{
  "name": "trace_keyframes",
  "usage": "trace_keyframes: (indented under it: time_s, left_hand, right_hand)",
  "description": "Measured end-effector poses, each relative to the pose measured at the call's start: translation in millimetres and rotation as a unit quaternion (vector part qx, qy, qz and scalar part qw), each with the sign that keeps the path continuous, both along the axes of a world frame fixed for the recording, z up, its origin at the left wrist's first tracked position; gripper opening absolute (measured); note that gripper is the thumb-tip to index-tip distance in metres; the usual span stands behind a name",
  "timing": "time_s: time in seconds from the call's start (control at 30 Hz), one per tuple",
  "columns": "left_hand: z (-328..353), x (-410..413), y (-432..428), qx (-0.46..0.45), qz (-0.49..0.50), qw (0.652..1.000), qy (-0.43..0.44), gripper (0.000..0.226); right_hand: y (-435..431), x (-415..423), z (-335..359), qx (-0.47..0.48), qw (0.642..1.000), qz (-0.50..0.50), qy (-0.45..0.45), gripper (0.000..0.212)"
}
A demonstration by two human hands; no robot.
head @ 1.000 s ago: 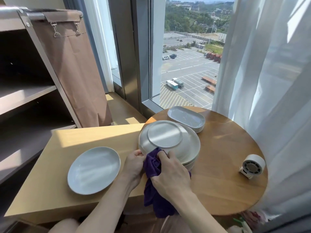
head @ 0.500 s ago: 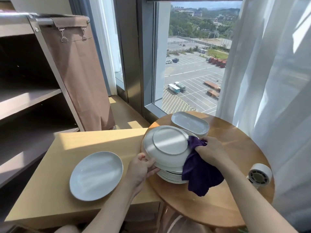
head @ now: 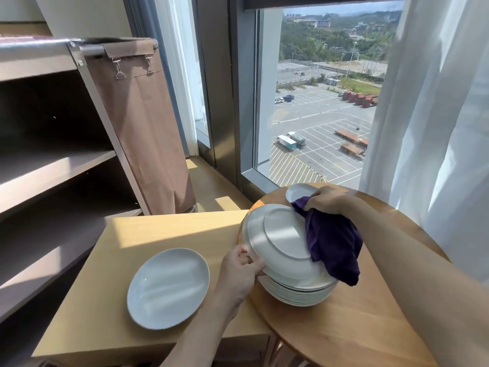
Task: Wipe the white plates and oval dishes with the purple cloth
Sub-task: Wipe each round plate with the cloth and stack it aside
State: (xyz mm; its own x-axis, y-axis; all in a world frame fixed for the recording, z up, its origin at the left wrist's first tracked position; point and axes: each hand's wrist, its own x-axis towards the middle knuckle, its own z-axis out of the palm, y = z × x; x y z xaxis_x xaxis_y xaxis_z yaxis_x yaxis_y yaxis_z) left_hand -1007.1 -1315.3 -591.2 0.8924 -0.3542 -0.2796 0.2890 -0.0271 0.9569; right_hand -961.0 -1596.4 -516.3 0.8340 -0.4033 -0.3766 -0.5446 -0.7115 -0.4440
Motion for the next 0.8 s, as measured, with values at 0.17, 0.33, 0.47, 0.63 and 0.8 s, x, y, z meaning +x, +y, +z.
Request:
trace_keyframes:
  time_s: [0.17,0.33,0.47,0.63,0.8]
  left_hand:
    - [0,-1,0,0.003,-0.004,1.0,0.004,0.022]
    - [-2,0,0,0.022,0.002,1.0,0.006,0.02]
    - [-5,-1,0,0.026,0.015,0.999,0.015,0.024]
    - [-7,-1,0,0.023,0.028,0.999,0.007,0.026]
    - [-8,-1,1,0.035,0.015,0.999,0.007,0.02]
  right_hand:
    - [32,39,16,-0.059,0.993,0.106,-0.014,0.022]
    - [93,55,30,-0.098,0.971,0.217,-0.014,0.02]
    - [139,42,33,-0.146,0.939,0.312,0.009,0.023]
    - [168,31,26,-0.207,0.903,0.376,0.003,0.029]
    - [138,47,21,-0.177,0.949,0.258,-0.035,0.023]
